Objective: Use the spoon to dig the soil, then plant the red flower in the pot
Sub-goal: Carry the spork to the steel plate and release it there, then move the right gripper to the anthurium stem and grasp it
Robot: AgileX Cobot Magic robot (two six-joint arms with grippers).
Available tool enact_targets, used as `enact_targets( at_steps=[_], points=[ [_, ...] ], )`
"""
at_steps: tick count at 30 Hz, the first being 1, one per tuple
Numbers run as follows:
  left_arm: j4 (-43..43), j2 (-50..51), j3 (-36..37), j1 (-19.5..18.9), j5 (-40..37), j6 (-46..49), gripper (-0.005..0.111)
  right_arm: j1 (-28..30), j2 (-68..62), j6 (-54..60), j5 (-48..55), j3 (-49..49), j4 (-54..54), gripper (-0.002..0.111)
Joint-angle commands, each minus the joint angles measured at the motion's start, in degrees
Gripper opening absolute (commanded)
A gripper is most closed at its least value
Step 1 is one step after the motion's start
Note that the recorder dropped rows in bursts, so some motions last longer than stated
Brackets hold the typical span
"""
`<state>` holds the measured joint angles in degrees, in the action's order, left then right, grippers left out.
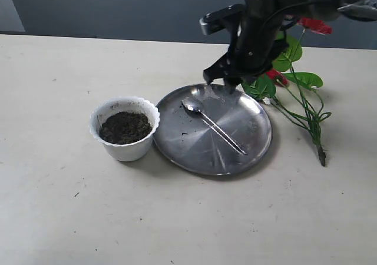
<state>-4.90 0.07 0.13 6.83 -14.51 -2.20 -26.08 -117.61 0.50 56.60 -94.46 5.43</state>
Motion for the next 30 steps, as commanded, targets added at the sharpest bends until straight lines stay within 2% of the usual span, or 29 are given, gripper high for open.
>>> enact_targets(
  at_steps=[1,9,19,30],
  points=[
    [0.09,-0.07,-0.13,0.31,0.79,-0.25,0.001,4.74,3.44,-1.09,4.76,2.09,2.88,0.047],
    [0.09,-0.07,-0.13,0.31,0.79,-0.25,0.001,6.76,7.98,-5.68,0.41,9.72,12.73,0.047],
    [0.09,-0.07,-0.13,0.31,0.79,-0.25,0.001,6.76,4.72,-11.54,-4.01,10.78,22.85,0.047],
    [0.09,-0.07,-0.13,0.31,0.79,-0.25,0.001,10.88,-2.37,-11.93,-10.19,10.78,21.11,0.045]
  ],
)
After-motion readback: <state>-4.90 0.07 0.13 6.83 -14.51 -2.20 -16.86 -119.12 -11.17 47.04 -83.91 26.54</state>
